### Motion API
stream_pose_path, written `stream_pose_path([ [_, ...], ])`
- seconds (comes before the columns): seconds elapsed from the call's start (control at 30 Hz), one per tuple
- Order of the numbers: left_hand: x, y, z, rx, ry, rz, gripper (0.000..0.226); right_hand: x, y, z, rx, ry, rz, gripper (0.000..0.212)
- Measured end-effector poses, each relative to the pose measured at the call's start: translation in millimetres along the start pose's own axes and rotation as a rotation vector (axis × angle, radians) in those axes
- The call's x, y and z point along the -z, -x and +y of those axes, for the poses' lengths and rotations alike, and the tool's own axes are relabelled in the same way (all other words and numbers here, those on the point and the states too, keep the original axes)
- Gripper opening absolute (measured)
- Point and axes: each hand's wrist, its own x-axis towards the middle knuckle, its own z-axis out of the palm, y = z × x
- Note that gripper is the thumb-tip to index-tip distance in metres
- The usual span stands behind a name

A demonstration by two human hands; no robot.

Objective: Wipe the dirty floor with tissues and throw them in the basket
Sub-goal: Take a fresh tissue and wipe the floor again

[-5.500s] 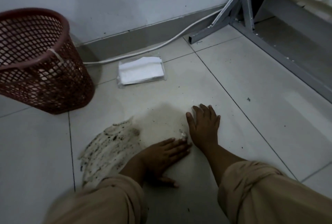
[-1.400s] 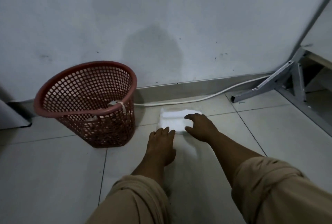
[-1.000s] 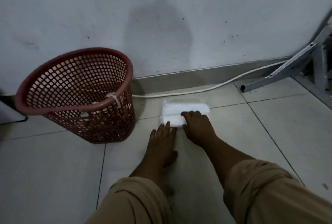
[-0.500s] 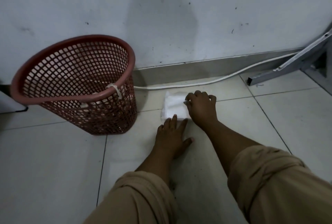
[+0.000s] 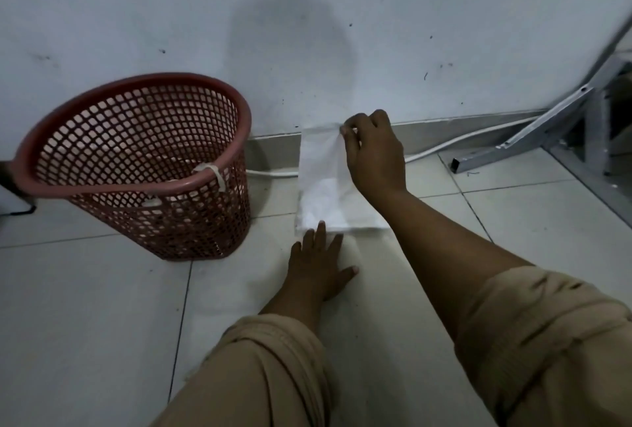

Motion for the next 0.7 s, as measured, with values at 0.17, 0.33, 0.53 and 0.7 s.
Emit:
stream_pose_path([
  [0.17,14,17,-6,-0.040,0.003,0.072,0.079,20,8,-26,0.111,-0.003,-0.037,0.022],
  [0.33,37,43,-31,-0.066,-0.067,0.058,0.076,17,56,-47,0.174,0.029,-0.180,0.022],
  [0.53,53,98,-64,-0.076,-0.173,-0.011,0.066,8,132,-72,0.197,-0.001,-0.424,0.025],
  [0.7,43,158,-90,0.019,-0.181,-0.108,0.060,4,194,-98,0.280,-0.064,-0.543,0.024],
])
